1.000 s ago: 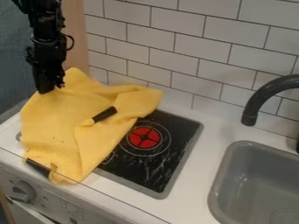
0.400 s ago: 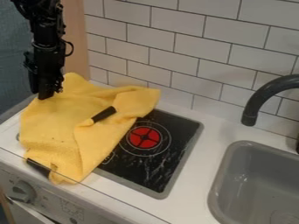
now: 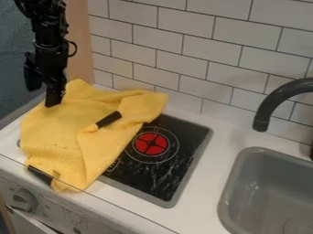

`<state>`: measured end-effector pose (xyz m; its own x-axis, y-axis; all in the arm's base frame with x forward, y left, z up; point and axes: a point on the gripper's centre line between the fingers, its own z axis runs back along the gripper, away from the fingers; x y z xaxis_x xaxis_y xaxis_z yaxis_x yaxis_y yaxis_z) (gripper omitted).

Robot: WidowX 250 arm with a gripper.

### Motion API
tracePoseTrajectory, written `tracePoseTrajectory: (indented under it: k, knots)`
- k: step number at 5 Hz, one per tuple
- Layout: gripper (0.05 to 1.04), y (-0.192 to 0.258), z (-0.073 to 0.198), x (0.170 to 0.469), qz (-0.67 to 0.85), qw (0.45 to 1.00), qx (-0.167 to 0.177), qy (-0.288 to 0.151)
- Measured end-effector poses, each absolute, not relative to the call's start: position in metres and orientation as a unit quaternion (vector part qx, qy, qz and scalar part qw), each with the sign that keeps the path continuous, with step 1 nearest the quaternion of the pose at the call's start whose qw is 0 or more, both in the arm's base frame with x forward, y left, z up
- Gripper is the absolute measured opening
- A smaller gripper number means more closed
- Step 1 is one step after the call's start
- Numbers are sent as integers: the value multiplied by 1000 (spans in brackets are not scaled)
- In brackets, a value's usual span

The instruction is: Unfold the cloth from the right to the left

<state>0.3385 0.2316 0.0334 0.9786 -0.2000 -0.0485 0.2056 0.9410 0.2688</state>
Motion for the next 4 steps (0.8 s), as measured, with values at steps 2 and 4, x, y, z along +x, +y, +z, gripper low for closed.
tracePoseTrajectory:
  k: [2, 4]
  knots:
    - [999, 217, 46, 342, -116, 986, 117, -22]
    - [999, 204, 62, 342, -125, 986, 93, -55]
